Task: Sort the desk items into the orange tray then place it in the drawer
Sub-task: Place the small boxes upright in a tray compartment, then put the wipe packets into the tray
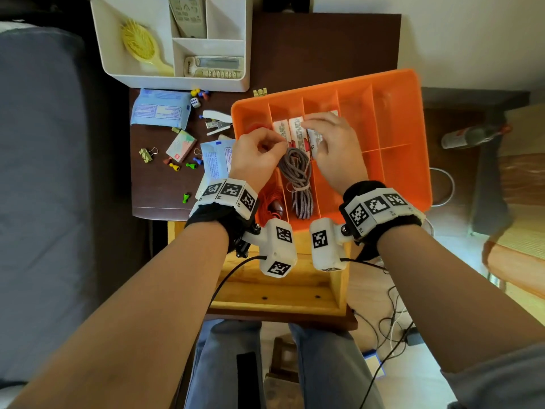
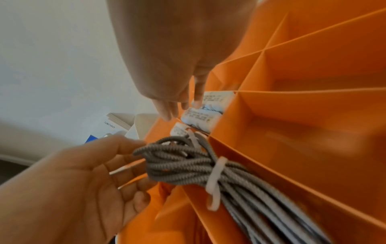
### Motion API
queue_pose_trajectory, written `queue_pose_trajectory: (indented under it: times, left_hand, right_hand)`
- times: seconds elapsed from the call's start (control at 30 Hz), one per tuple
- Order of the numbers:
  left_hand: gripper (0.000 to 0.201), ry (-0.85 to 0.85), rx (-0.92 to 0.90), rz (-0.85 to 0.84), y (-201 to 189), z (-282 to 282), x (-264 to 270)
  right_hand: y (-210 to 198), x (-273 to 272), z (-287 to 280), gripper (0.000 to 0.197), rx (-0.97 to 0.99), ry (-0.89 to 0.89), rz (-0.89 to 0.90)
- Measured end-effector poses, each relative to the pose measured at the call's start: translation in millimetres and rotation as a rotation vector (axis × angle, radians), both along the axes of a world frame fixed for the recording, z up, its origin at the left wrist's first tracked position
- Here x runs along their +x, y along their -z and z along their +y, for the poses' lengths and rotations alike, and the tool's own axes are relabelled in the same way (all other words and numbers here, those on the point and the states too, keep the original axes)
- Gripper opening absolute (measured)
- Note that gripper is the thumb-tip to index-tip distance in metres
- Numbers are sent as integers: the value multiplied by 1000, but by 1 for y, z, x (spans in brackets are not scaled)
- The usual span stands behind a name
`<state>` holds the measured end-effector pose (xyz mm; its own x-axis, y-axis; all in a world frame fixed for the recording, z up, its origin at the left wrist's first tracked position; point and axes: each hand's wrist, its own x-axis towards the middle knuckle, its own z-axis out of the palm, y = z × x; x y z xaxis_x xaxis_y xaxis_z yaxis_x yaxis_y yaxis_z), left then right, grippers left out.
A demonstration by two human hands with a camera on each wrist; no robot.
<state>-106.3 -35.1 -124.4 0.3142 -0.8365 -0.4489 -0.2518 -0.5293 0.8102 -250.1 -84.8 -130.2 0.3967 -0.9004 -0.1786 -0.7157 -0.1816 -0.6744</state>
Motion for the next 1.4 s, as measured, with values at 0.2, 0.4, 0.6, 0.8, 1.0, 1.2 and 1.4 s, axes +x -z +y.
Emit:
queue_pose_trajectory:
  times: [0.2,0.4,0.6,0.8,1.0,1.2,1.4]
  left_hand:
    - [8,-40,-30,-70,-8,10,4]
    - [21,-103,-84,-63,-20,23,14]
    - [25,-196,-99,-166,-16,41,46]
    - [26,-264,110,-364,9,58,86]
    - [36,-119,307,-236,27,61,103]
    - [23,-34,288,-152,30,55,108]
    - [18,-93,82,-16,26,58,115]
  right_hand:
    - [-3,2,18,37,-21,57,-82]
    - [-21,22,32,33,-11,29,-96]
    - [-31,62,52,31,19,-28,-135]
    - [-16,90,65,28,29,-30,-66]
    - [-5,102,68,30,44,-28,-47]
    - [-5,109,64,25,20,17,-34]
    - [-6,110,62,24,0,79,-108]
